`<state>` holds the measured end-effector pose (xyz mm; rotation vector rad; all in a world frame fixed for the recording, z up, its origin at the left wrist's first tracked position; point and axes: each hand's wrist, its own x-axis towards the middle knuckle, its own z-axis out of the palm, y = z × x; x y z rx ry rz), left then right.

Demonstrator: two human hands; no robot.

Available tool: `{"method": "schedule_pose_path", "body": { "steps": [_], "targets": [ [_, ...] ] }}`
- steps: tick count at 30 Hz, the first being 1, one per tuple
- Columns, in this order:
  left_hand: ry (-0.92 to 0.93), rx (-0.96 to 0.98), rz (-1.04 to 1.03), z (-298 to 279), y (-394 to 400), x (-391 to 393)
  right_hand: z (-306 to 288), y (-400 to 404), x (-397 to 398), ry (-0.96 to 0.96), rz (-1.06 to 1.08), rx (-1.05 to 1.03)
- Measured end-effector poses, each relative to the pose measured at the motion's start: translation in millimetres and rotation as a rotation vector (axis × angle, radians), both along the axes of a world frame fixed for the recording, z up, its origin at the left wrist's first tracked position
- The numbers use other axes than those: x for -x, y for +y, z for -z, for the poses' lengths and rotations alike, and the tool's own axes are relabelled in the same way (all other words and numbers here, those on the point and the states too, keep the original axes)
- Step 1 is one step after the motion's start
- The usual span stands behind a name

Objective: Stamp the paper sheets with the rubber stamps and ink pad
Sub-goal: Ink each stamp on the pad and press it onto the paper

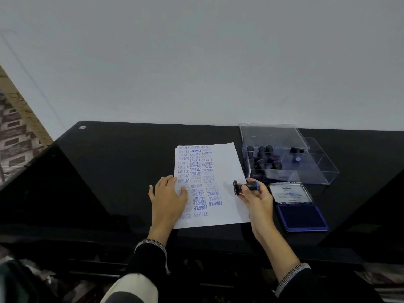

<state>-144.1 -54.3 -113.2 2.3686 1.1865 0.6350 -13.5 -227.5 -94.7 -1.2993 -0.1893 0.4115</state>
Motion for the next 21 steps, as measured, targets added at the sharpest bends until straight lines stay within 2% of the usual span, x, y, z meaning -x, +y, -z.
{"method": "schedule_pose_path", "body": {
  "steps": [7, 13, 16, 21],
  "targets": [
    [0.097, -0.139, 0.099, -6, -8, 1, -7, -4, 4, -0.244, -0.145, 0.176],
    [0.324, -0.196, 0.074, -20, -20, -15, -36, -29, -21, -0.365, -0.025, 0.202],
    [0.223, -0.145, 0.076, -25, -40, -39, -47, -47, -45, -0.403, 0.080, 0.204],
    [0.015, -0.108, 0.224, -14, -65, -74, -55, -73, -91, -0.419, 0.214, 0.204]
  ]
}}
